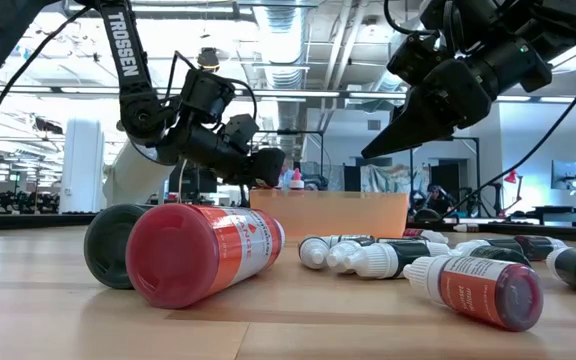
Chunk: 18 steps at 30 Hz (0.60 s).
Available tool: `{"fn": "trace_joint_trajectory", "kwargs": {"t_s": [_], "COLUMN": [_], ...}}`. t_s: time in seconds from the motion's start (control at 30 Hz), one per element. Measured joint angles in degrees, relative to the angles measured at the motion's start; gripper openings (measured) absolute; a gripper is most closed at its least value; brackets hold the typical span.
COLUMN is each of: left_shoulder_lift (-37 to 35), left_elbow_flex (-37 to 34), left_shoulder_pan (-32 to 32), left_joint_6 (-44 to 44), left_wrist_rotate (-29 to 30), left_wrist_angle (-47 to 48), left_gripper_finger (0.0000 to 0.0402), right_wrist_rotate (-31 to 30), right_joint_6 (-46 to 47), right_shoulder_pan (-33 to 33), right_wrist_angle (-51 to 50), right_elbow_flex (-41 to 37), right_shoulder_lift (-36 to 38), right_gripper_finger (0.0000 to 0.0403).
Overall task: Pick & Place food coloring
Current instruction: Put the large orange food coloring bottle into the orange bin, then put the large orange coloring bottle into the orange bin
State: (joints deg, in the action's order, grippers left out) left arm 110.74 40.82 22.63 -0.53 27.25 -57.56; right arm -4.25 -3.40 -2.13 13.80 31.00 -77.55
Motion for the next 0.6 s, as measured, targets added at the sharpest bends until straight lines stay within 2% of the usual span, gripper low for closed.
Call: {"fn": "trace_joint_trajectory", "kwargs": {"t_s": [0.17, 0.6], "left_shoulder_lift": [0.0, 0.0], "left_elbow_flex": [0.0, 0.0], "left_shoulder_pan": [0.0, -0.9], "left_joint_6": [0.6, 3.1], "left_wrist_rotate": [-2.9, -2.7], "left_wrist_angle": [-0.2, -5.3], "left_gripper_finger": [0.0169, 0.0169], "right_wrist_rotate": [0.0, 0.0], "right_joint_6": [0.0, 0.0], "right_shoulder_pan": [0.0, 0.0], "right_wrist_angle": [0.0, 0.0], "right_elbow_flex": [0.0, 0.0], "right_shoulder_lift": [0.0, 0.0], "right_gripper_finger": [0.0173, 0.0173]}}
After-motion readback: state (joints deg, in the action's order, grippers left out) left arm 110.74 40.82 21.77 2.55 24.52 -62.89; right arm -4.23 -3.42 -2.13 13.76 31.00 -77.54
